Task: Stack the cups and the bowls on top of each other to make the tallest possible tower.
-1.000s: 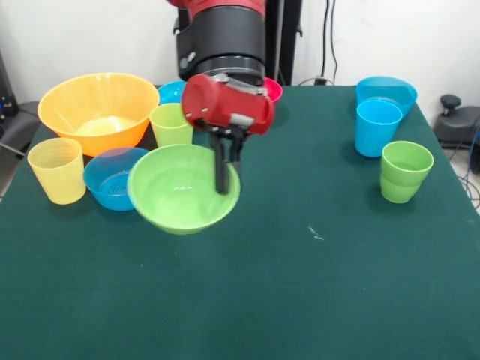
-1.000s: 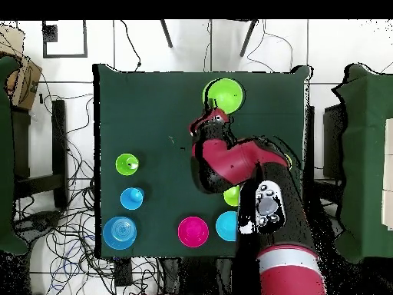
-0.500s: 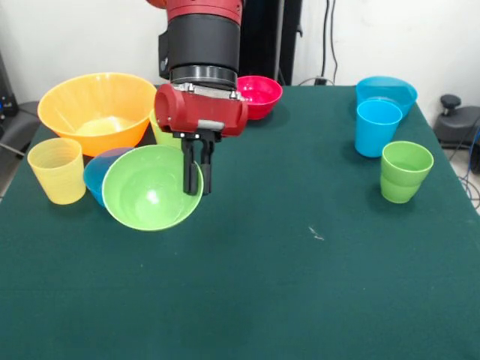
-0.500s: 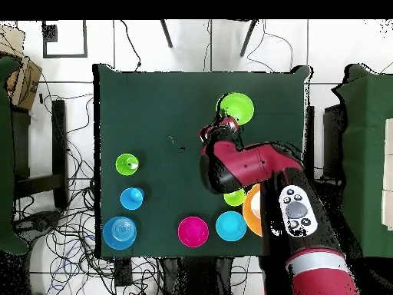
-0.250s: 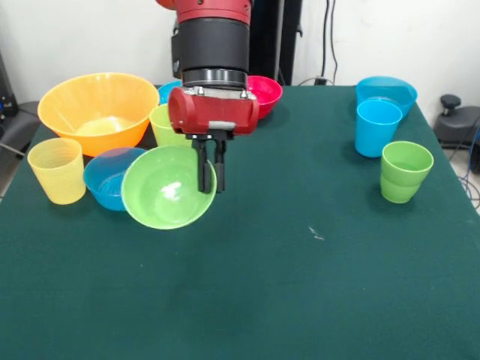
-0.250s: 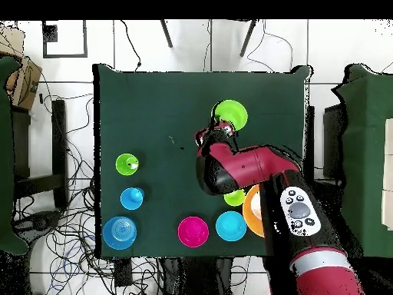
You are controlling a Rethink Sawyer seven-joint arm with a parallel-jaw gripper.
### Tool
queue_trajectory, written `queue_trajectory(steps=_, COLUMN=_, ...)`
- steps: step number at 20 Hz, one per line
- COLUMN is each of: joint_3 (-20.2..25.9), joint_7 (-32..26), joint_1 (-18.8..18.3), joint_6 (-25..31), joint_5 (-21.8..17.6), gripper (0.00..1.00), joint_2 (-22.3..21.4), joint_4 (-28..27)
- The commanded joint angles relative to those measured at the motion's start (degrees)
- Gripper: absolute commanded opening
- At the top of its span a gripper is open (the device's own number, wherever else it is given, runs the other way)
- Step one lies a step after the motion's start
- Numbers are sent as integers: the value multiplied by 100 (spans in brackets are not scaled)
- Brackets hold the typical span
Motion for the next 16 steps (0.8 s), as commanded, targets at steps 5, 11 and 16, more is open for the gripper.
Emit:
queue_trajectory(steps=5, joint_3=253, joint_7=698, joint_1=317, joint_6=401, joint_5=307, gripper=0, joint_2=242, joint_4=289)
queue_trajectory(steps=11, joint_3=-143, joint_7=791, joint_1=637, joint_6=71, joint_5=279, gripper=0, joint_2=358, joint_4=223)
queue_trajectory(steps=16, joint_3=-483, joint_7=892, joint_1=900, joint_6=-186, joint_5=292, gripper=0, joint_2=437, joint_4=185)
